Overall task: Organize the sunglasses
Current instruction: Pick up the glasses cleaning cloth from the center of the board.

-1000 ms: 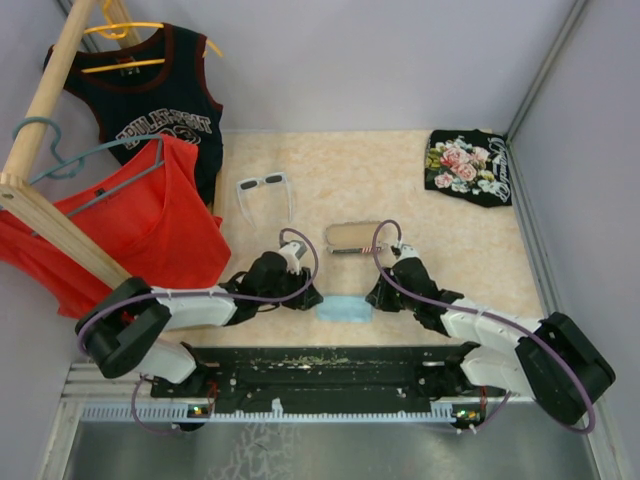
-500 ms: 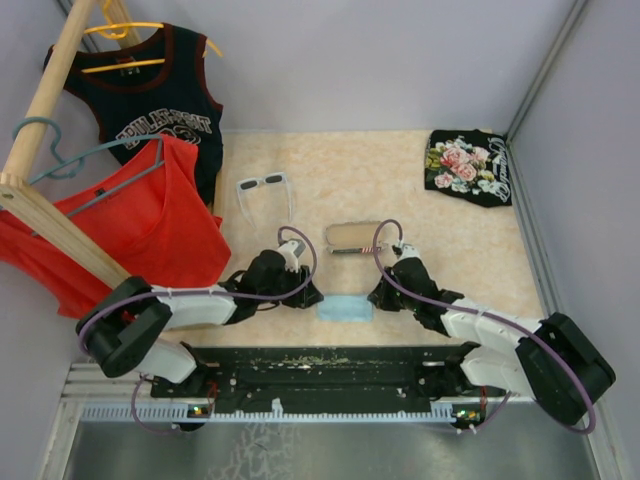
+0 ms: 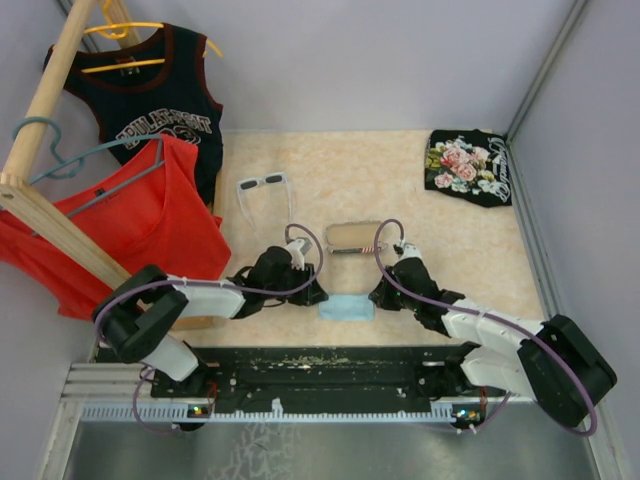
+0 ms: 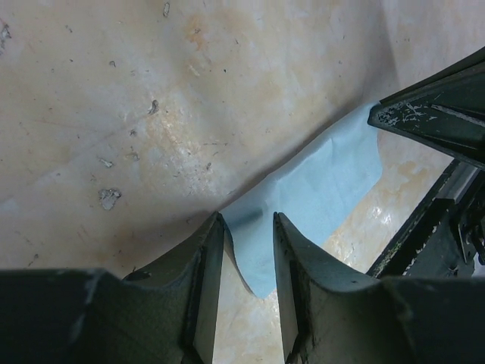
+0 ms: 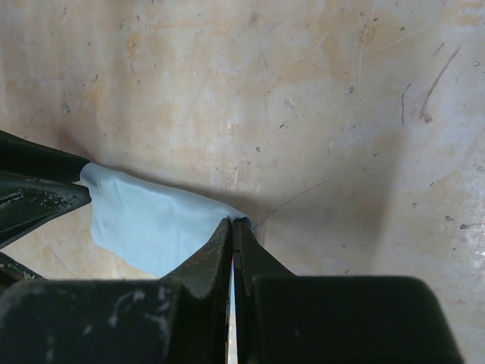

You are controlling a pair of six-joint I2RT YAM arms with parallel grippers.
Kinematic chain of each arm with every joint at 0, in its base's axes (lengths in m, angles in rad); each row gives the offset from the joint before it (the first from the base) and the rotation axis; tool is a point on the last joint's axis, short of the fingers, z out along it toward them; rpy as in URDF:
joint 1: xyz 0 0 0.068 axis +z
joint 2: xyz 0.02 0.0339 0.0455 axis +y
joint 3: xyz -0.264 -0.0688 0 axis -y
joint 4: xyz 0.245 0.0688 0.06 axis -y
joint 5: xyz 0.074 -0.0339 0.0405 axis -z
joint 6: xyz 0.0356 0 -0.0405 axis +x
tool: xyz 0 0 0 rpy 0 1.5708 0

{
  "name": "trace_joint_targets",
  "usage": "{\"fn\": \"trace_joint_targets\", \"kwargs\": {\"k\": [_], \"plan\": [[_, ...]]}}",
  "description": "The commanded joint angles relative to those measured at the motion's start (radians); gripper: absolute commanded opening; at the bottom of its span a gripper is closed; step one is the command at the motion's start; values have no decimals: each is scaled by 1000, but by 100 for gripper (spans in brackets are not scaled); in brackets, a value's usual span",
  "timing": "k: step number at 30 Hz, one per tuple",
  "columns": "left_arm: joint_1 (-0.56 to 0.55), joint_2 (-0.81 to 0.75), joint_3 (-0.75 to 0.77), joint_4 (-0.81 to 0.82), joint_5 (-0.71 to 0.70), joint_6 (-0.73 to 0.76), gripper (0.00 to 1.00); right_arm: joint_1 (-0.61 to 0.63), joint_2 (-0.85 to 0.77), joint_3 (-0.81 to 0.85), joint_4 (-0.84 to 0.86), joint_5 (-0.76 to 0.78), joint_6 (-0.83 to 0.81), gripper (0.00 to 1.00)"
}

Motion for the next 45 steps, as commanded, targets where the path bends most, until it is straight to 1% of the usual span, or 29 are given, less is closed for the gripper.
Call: {"fn": "trace_joint_targets", "kwargs": {"k": [1, 7, 12, 17, 23, 28, 34, 38, 45], "plan": [[5, 24, 24, 31, 23, -7, 39, -7, -24, 41, 27, 14, 6, 0], [10, 44, 29, 32, 7, 0, 38, -8, -23, 41, 33, 6, 7, 0], [22, 55, 34, 32, 2, 5, 32, -9, -24, 41, 32, 6, 5, 0], [32, 63, 37, 33, 6, 9, 20, -8, -24, 39, 30, 7, 3, 0], [35, 53, 42, 34, 22, 19, 1, -8, -29, 44, 29, 6, -1, 0], [34, 27, 56, 21, 49, 34, 0, -8, -46, 57, 26, 23, 1, 0], [34, -15, 76, -5, 34, 43, 0, -10, -71, 78, 1, 77, 6, 0], [34, -9, 93, -9, 22, 51, 0, -12, -70, 95, -27, 119, 4, 0], [34, 16, 127, -3, 13, 53, 0, -51, -75, 100, -27, 132, -9, 0]]}}
